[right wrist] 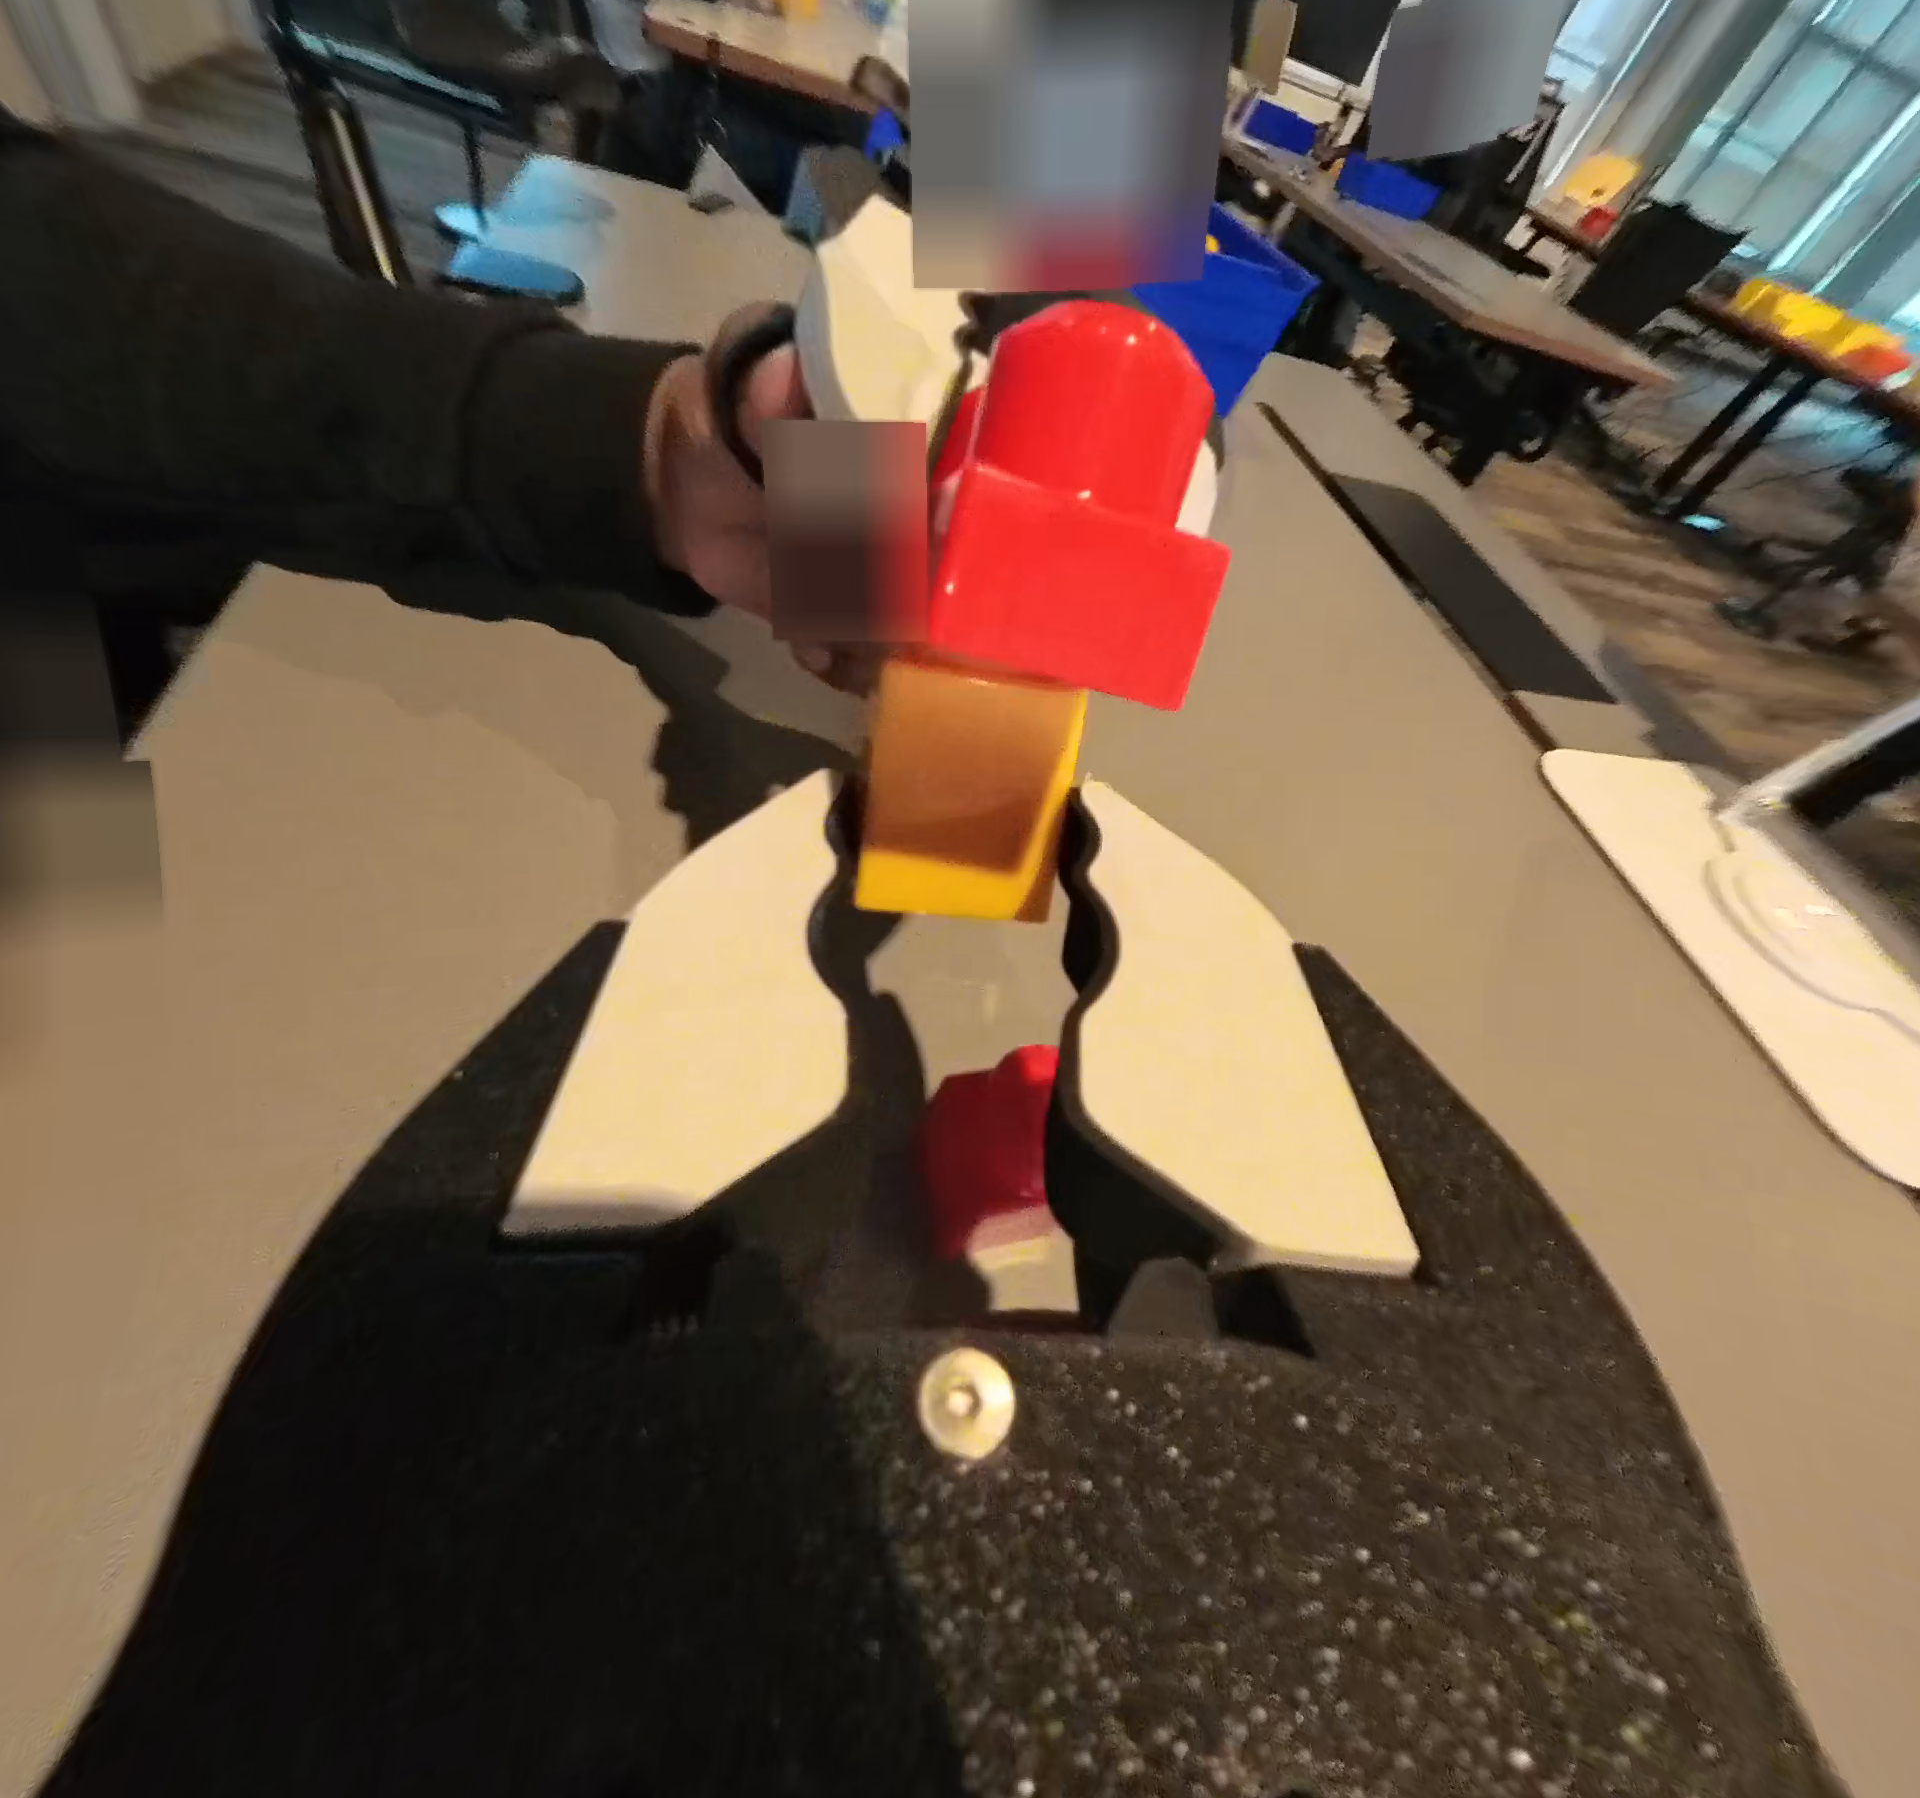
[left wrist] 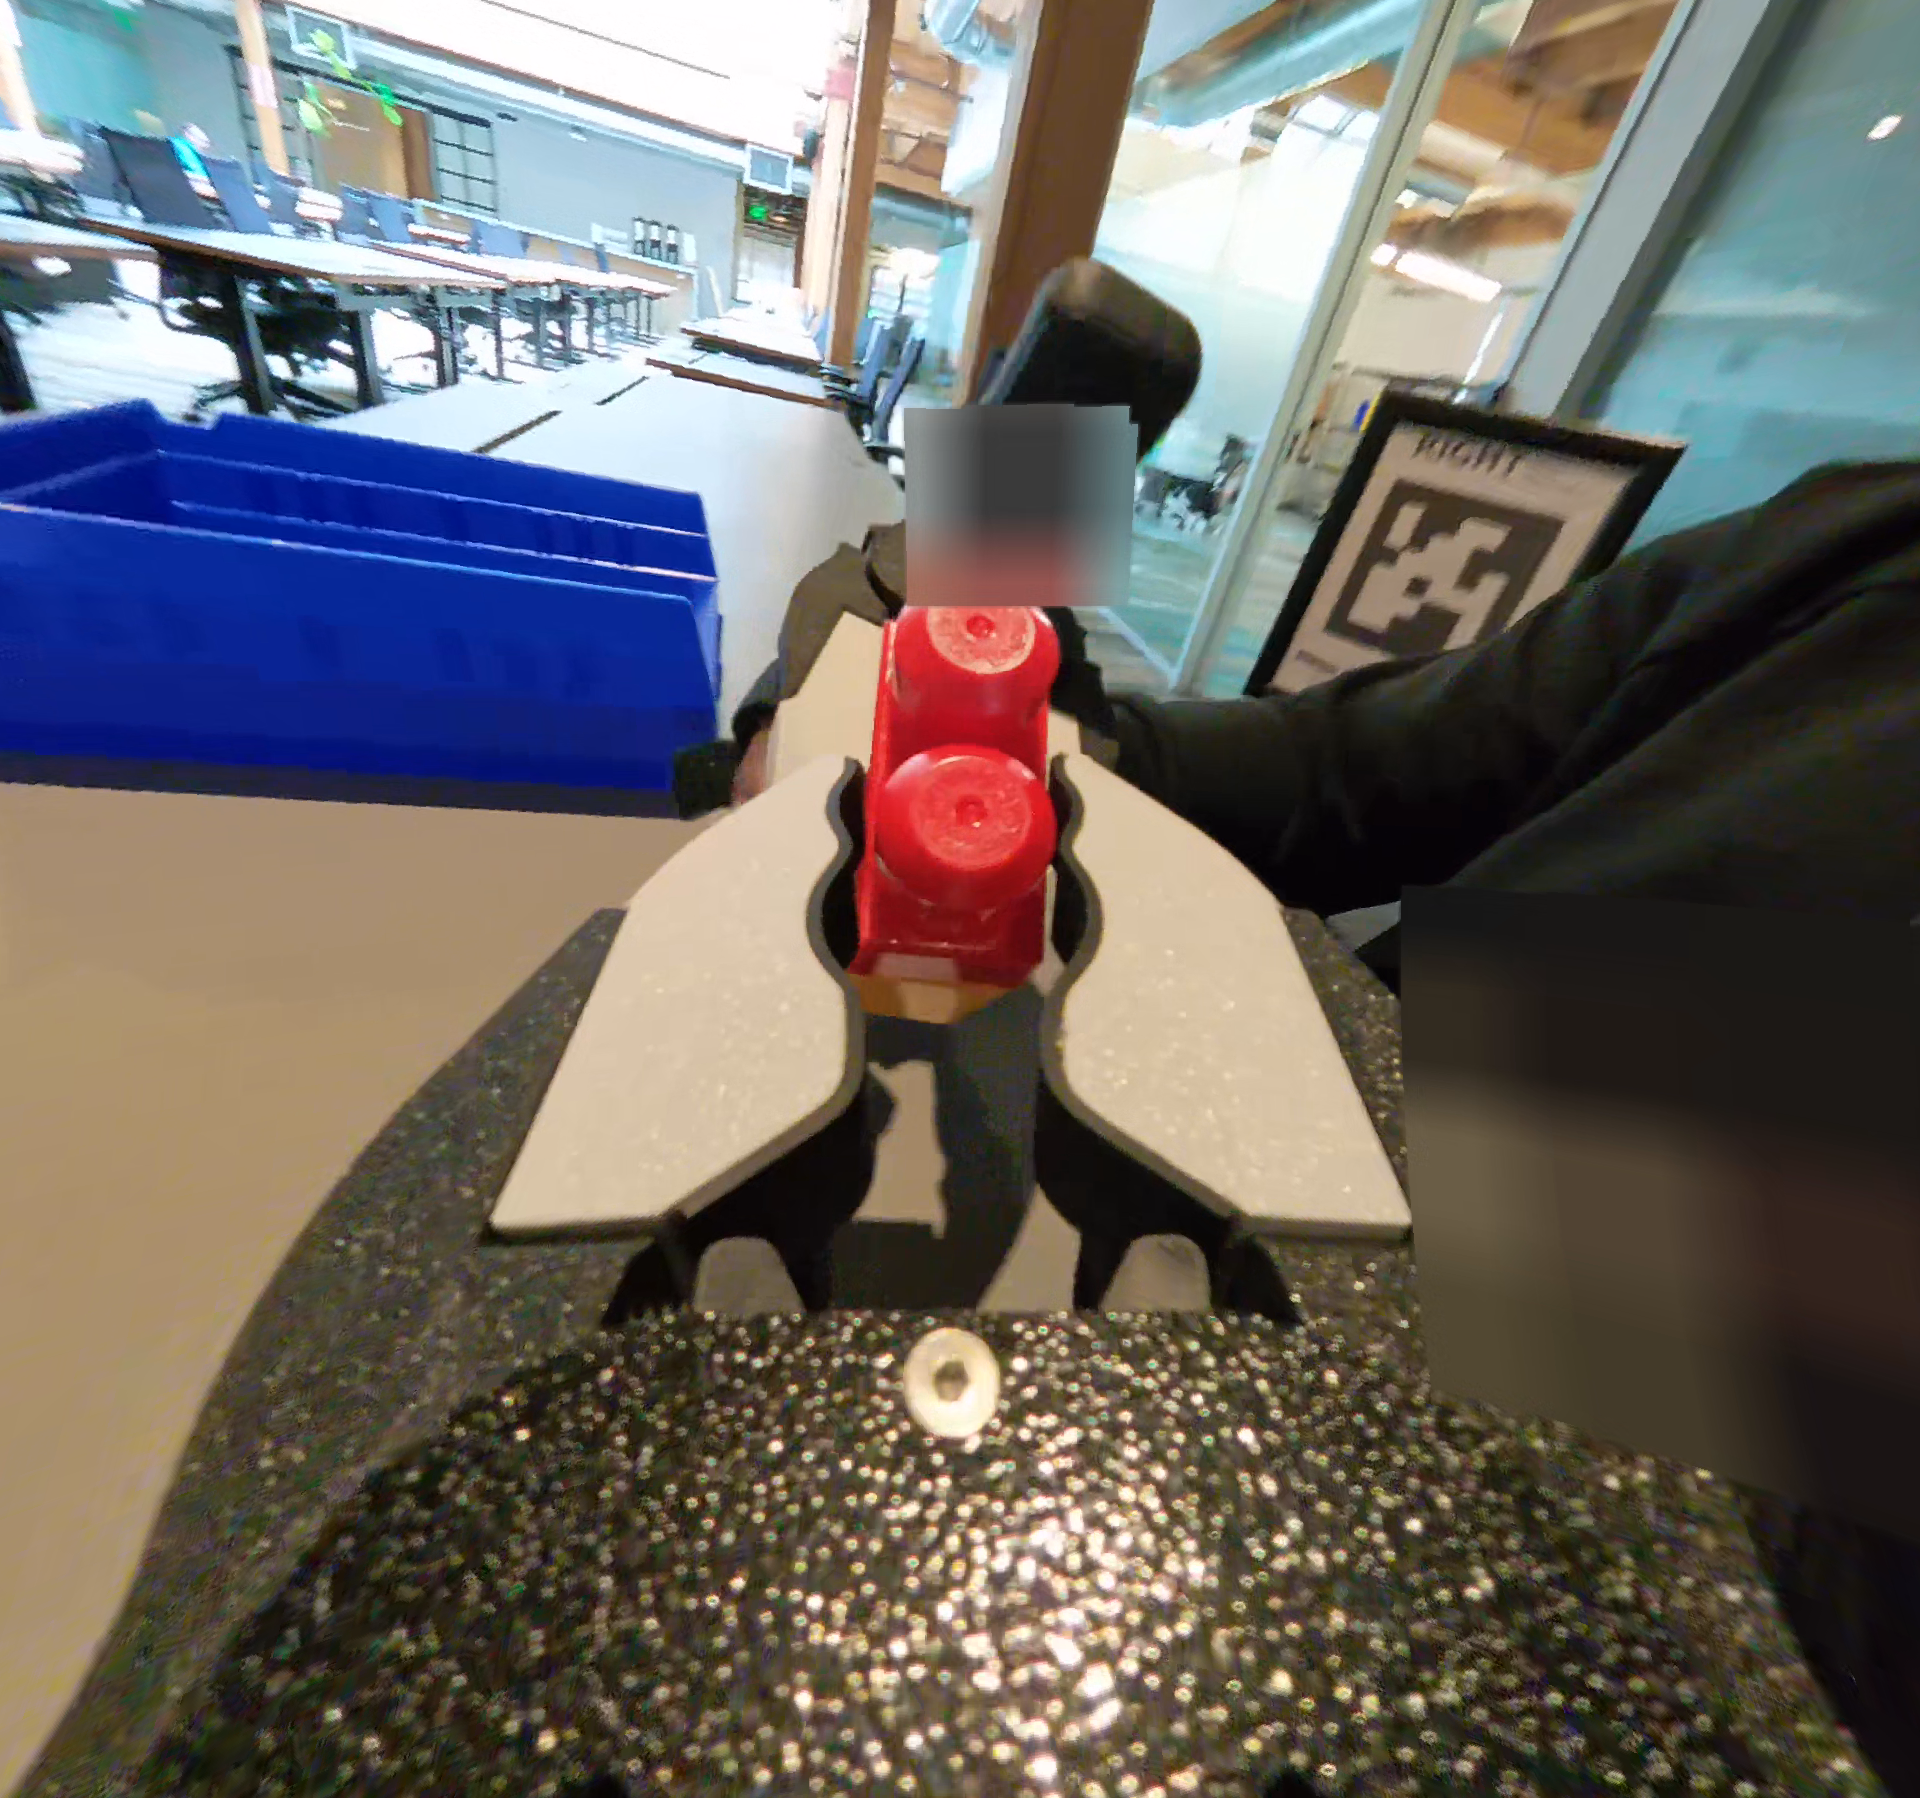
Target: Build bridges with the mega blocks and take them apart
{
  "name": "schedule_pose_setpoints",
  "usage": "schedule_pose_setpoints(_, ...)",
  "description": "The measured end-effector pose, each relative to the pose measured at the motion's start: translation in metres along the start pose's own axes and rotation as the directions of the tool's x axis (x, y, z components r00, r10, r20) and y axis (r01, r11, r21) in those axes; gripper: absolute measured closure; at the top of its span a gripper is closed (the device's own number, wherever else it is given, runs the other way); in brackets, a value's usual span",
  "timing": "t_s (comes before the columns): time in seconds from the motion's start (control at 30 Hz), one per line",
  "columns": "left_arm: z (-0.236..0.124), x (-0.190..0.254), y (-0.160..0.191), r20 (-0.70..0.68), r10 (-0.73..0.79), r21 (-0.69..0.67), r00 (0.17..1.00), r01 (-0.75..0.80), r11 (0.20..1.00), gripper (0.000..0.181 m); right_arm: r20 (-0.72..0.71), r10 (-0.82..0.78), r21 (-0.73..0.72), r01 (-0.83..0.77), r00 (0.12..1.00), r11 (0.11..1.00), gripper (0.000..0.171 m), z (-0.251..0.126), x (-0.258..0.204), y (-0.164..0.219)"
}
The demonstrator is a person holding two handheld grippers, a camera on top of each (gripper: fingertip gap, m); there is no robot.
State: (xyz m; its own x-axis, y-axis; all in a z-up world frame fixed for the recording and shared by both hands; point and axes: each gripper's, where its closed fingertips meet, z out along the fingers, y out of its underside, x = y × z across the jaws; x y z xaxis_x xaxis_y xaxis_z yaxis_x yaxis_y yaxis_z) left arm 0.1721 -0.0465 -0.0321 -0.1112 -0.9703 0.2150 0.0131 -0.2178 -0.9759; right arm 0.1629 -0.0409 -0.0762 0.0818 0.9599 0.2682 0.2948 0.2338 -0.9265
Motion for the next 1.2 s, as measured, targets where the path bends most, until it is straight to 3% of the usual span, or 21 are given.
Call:
schedule_pose_setpoints(0.13,-0.002,0.000,0.001,-0.078,-0.152,0.022,0.985,0.154,0.988,0.149,-0.083,-0.153,-0.068,0.147,0.985,0.987,0.134,-0.001,0.005,0.006)
schedule_pose_setpoints(0.33,-0.006,-0.003,-0.002,-0.088,-0.190,0.049,0.978,0.195,0.980,0.149,-0.160,-0.271,-0.113,0.255,0.949,0.960,0.134,-0.002,0.010,0.005)
schedule_pose_setpoints(0.53,-0.022,-0.021,-0.005,-0.075,-0.324,0.129,0.943,0.331,0.935,0.150,-0.215,-0.380,-0.189,0.344,0.900,0.920,0.134,-0.005,0.017,0.011)
schedule_pose_setpoints(0.67,-0.035,-0.038,-0.011,0.082,-0.256,0.171,0.963,0.239,0.956,0.150,-0.324,-0.341,-0.137,0.313,0.882,0.940,0.134,-0.021,0.036,-0.002)
schedule_pose_setpoints(0.8,-0.050,-0.060,-0.002,0.336,-0.136,0.068,0.932,0.120,0.990,0.150,-0.586,-0.297,-0.076,0.314,0.754,0.946,0.134,-0.083,0.081,-0.028)
schedule_pose_setpoints(0.9,-0.064,-0.080,0.008,0.481,-0.122,0.028,0.868,0.124,0.992,0.150,-0.785,-0.146,-0.035,0.192,0.601,0.981,0.135,-0.160,0.128,-0.024)
schedule_pose_setpoints(1.0,-0.073,-0.093,0.018,0.544,-0.129,0.011,0.829,0.147,0.989,0.150,-0.868,0.064,0.026,-0.084,0.493,0.996,0.134,-0.224,0.166,0.026)
schedule_pose_setpoints(1.13,-0.077,-0.100,0.026,0.571,-0.131,-0.012,0.811,0.167,0.986,0.150,-0.894,0.253,0.079,-0.427,0.369,0.901,0.134,-0.263,0.185,0.104)
schedule_pose_setpoints(1.2,-0.076,-0.099,0.026,0.577,-0.116,-0.023,0.808,0.159,0.987,0.150,-0.885,0.288,0.073,-0.502,0.366,0.862,0.134,-0.262,0.185,0.123)
